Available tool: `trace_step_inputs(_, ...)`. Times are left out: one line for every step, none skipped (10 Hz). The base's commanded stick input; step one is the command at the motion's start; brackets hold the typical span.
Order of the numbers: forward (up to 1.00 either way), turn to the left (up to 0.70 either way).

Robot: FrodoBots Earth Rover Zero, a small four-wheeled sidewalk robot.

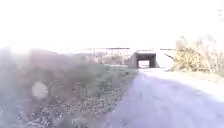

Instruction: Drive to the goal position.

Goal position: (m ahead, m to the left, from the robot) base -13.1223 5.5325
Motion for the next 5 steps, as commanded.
trace_step_inputs(0.0,0.0)
trace_step_inputs(0.0,0.0)
trace_step_inputs(0.0,0.0)
trace_step_inputs(0.0,0.0)
trace_step_inputs(0.01,0.14)
